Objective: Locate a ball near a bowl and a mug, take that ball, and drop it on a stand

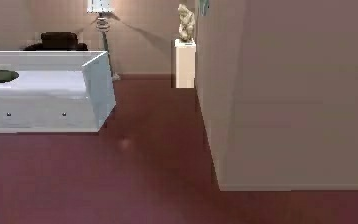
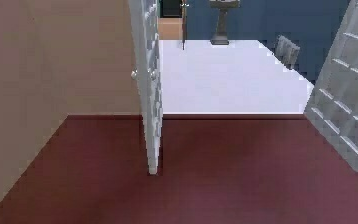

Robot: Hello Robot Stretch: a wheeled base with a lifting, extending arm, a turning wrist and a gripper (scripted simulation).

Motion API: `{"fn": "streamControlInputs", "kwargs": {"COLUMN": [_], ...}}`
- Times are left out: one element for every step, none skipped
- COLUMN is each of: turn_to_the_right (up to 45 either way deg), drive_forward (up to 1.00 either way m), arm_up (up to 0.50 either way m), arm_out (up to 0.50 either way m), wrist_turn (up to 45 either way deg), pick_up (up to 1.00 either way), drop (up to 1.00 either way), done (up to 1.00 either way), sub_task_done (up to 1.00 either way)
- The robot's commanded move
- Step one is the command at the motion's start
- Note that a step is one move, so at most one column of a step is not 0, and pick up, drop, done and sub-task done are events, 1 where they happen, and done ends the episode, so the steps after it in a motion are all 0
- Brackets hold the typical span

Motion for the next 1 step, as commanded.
{"fn": "streamControlInputs", "kwargs": {"turn_to_the_right": [-45.0], "drive_forward": [0.00], "arm_up": [0.00], "arm_out": [0.00], "wrist_turn": [0.0], "pick_up": [0.00], "drop": [0.00], "done": [0.00], "sub_task_done": [0.00]}}
